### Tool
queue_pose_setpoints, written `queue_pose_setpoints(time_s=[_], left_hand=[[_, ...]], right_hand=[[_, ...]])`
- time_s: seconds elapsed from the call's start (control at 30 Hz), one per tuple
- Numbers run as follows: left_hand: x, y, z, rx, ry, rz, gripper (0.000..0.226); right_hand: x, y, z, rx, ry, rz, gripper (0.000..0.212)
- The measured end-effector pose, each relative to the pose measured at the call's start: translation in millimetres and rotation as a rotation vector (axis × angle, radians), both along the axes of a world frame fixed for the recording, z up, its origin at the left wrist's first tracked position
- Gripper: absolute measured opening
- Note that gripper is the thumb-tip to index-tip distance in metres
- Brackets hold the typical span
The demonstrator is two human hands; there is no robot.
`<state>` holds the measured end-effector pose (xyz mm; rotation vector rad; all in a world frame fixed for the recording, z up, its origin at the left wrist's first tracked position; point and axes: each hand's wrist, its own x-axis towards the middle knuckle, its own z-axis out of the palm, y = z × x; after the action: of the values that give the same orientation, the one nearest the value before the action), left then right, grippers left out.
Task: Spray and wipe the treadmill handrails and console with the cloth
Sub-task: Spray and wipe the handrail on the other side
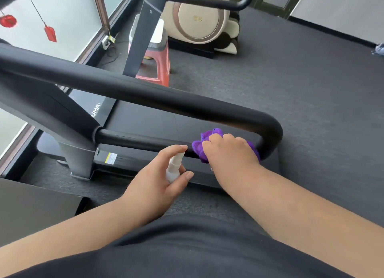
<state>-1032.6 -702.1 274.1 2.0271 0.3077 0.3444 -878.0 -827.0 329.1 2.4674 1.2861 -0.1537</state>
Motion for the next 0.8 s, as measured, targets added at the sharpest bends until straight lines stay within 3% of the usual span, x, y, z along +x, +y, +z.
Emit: queue_pose_setpoints(time_s=[0.2, 0.33, 0.8], left_hand=[[1, 1, -3, 0.001, -0.001, -0.023, 0.051], [-3, 6, -4, 0.012, 0.004, -0.024, 0.052], [-51, 35, -18, 0.022, 0.032, 0.092, 0.051]], right_hand=[[10, -17, 4, 0.023, -0.047, -0.045, 0.021], [-5, -21, -28, -0.028, -0.085, -0.052, 0.065], [-33, 55, -61, 0.138, -0.068, 0.09, 0.068]])
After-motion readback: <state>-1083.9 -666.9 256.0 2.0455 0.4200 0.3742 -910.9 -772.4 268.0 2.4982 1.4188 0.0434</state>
